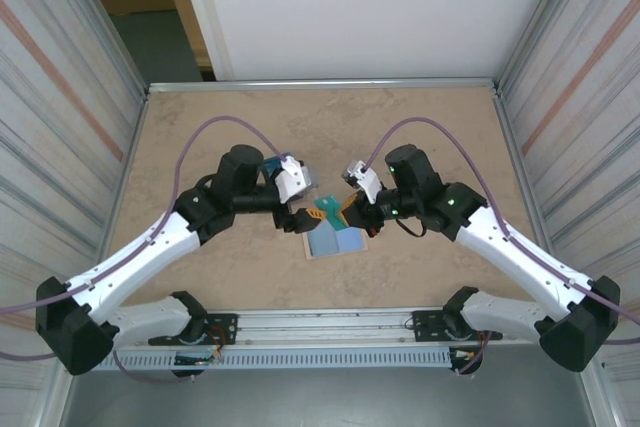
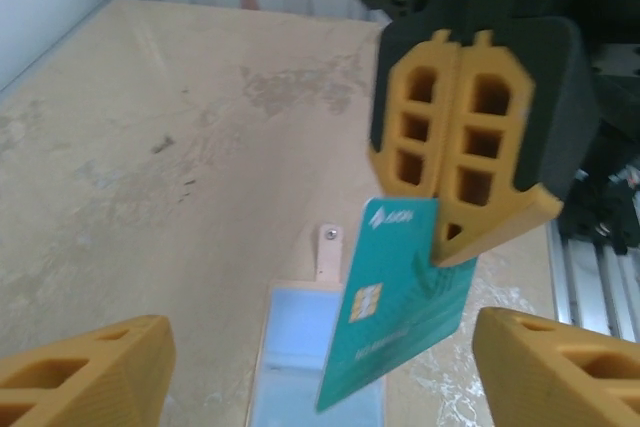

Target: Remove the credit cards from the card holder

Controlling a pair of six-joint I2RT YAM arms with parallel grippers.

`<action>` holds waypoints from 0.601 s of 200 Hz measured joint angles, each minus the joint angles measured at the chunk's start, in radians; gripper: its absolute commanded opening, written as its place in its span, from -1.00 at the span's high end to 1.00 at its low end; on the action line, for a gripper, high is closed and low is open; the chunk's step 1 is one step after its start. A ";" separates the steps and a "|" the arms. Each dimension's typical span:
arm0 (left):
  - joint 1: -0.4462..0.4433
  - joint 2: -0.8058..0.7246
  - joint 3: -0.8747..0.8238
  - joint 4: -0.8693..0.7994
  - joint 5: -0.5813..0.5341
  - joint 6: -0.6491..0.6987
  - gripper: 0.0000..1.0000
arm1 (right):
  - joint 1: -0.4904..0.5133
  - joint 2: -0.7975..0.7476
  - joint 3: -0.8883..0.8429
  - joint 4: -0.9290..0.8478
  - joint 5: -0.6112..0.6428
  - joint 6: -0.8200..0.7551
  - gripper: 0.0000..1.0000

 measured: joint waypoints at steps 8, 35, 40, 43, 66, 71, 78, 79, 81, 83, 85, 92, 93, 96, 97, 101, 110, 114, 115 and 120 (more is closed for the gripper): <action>0.000 0.014 0.013 -0.019 0.024 0.020 -0.30 | 0.001 0.006 0.007 -0.011 -0.002 -0.010 1.00; 0.000 0.045 0.028 -0.068 0.076 0.071 0.05 | 0.007 0.021 0.024 -0.040 -0.007 -0.039 1.00; 0.000 0.048 0.028 -0.074 0.081 0.074 0.13 | 0.008 0.023 0.027 -0.045 -0.009 -0.043 1.00; 0.000 0.050 0.028 -0.078 0.086 0.080 0.15 | 0.008 0.024 0.029 -0.047 -0.010 -0.046 1.00; -0.008 0.062 0.028 -0.098 0.102 0.096 0.32 | 0.008 0.036 0.044 -0.053 -0.018 -0.061 0.99; -0.012 0.063 0.028 -0.101 0.104 0.105 0.44 | 0.008 0.039 0.047 -0.053 -0.022 -0.061 0.99; -0.017 0.066 0.028 -0.105 0.105 0.111 0.60 | 0.009 0.044 0.052 -0.055 -0.026 -0.061 0.99; -0.017 0.066 0.028 -0.105 0.105 0.109 0.62 | 0.009 0.045 0.053 -0.055 -0.027 -0.062 0.99; -0.019 0.068 0.029 -0.107 0.106 0.108 0.66 | 0.010 0.047 0.053 -0.055 -0.029 -0.062 0.99; -0.020 0.069 0.030 -0.108 0.105 0.118 0.68 | 0.010 0.048 0.055 -0.056 -0.031 -0.063 0.99; -0.021 0.070 0.030 -0.108 0.105 0.114 0.72 | 0.010 0.049 0.055 -0.057 -0.032 -0.064 0.99; -0.021 0.074 0.032 -0.109 0.108 0.117 0.77 | 0.012 0.053 0.057 -0.059 -0.030 -0.068 0.99; -0.021 0.074 0.032 -0.109 0.109 0.116 0.78 | 0.013 0.054 0.057 -0.059 -0.031 -0.069 0.99; -0.021 0.075 0.032 -0.112 0.111 0.118 0.78 | 0.013 0.056 0.058 -0.061 -0.030 -0.069 0.99; -0.021 0.075 0.032 -0.112 0.113 0.120 0.78 | 0.013 0.056 0.058 -0.061 -0.029 -0.069 0.99; -0.021 0.076 0.032 -0.115 0.113 0.117 0.86 | 0.013 0.058 0.058 -0.061 -0.030 -0.072 0.99; -0.023 0.078 0.032 -0.119 0.113 0.118 1.00 | 0.013 0.063 0.058 -0.062 -0.027 -0.077 0.98; -0.023 0.079 0.032 -0.122 0.112 0.114 1.00 | 0.013 0.063 0.058 -0.063 -0.026 -0.080 0.97; -0.023 0.079 0.032 -0.122 0.113 0.114 1.00 | 0.013 0.063 0.058 -0.063 -0.026 -0.080 0.97; -0.023 0.079 0.032 -0.122 0.112 0.115 1.00 | 0.013 0.063 0.058 -0.064 -0.025 -0.084 0.92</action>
